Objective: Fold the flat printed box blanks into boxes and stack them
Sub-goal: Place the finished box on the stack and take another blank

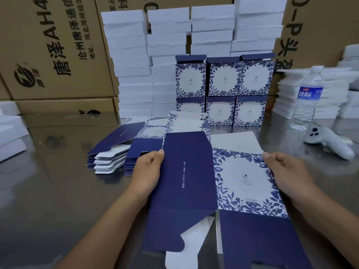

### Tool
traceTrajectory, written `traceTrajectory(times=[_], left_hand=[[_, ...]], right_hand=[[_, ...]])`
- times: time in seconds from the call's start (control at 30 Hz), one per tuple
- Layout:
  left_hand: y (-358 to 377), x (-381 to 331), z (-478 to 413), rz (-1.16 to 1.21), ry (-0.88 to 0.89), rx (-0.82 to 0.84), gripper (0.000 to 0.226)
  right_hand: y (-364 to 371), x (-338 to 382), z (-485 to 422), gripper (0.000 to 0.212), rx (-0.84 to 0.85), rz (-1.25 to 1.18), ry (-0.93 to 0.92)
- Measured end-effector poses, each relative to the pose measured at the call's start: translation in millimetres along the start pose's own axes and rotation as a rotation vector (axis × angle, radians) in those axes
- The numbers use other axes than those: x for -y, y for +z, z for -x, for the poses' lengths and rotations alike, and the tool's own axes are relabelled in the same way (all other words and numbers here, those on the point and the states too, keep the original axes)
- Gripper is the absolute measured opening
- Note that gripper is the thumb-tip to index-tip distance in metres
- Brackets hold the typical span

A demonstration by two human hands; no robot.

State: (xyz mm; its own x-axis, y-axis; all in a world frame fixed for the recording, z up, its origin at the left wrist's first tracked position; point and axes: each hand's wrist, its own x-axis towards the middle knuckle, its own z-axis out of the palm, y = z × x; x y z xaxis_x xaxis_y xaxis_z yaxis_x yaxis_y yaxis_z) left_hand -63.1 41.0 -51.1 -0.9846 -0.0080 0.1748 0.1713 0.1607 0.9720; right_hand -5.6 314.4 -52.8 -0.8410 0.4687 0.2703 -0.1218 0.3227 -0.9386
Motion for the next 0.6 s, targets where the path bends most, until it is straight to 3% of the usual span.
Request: traceTrajectory(times=[0.13, 0.33, 0.6], left_hand=[[-0.6, -3.1, -0.5, 0.076, -0.105, 0.011, 0.047], [-1.9, -6.1, 3.9, 0.037, -0.061, 0.047, 0.041], [-0.8, -13.2, 11.9, 0.079, -0.128, 0.118, 0.042]], right_hand=[[-0.9, 1.3, 2.1, 0.034, 0.021, 0.028, 0.003], [-2.9, 6.0, 1.4, 0.032, 0.029, -0.078, 0.102], [-3.1, 9.2, 6.0, 0.040, -0.030, -0.070, 0.089]])
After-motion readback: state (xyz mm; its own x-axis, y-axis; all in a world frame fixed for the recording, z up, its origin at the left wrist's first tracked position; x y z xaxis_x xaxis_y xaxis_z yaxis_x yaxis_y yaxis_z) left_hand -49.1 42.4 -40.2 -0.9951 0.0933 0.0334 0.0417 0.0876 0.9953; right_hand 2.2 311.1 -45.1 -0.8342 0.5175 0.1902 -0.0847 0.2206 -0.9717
